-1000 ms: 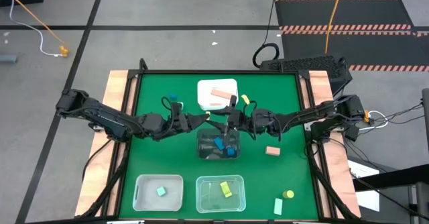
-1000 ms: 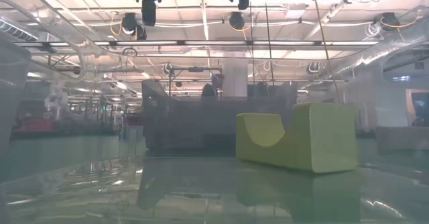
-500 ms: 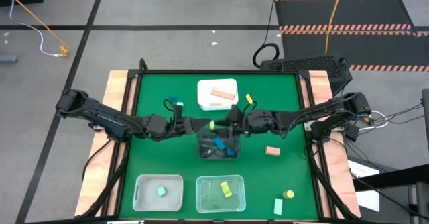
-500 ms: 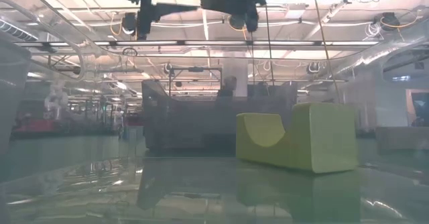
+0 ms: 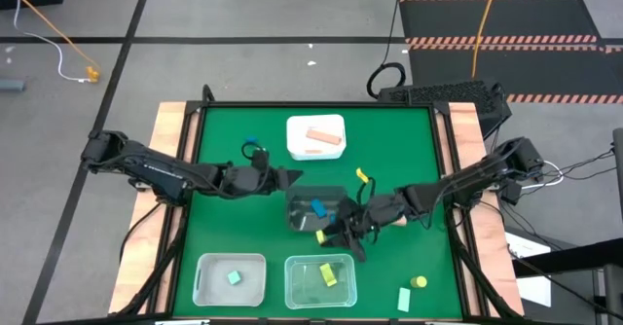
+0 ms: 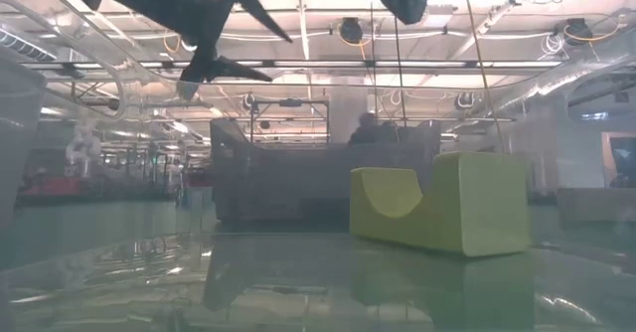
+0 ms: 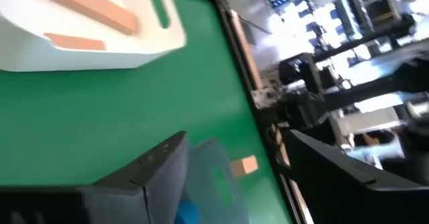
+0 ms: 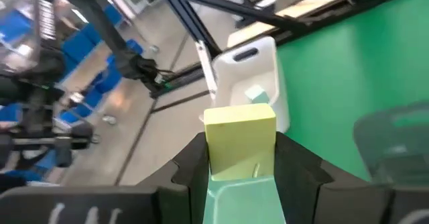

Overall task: Sort & place blocks by color
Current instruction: Put the top green block into the transparent bin

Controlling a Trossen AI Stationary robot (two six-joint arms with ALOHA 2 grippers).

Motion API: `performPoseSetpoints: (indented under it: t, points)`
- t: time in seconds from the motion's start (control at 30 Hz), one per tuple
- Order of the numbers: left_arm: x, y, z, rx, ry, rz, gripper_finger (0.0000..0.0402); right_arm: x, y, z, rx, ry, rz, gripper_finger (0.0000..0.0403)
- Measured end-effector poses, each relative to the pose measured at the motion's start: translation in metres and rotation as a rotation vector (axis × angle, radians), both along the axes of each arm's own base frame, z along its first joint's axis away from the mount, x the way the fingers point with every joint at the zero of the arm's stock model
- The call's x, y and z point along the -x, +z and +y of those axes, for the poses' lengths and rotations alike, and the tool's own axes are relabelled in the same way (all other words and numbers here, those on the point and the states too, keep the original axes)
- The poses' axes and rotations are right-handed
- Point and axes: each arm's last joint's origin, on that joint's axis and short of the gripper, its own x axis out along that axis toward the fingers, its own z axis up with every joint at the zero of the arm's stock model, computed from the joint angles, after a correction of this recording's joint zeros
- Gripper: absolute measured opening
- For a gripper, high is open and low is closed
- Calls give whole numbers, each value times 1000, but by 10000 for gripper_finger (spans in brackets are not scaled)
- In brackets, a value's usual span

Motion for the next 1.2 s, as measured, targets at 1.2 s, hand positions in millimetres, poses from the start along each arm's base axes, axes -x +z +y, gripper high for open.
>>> performPoseSetpoints:
  t: [1.2]
  points:
    - [2, -5, -4, 31, -45, 48, 166, -20, -97, 83, -225, 19, 115, 117]
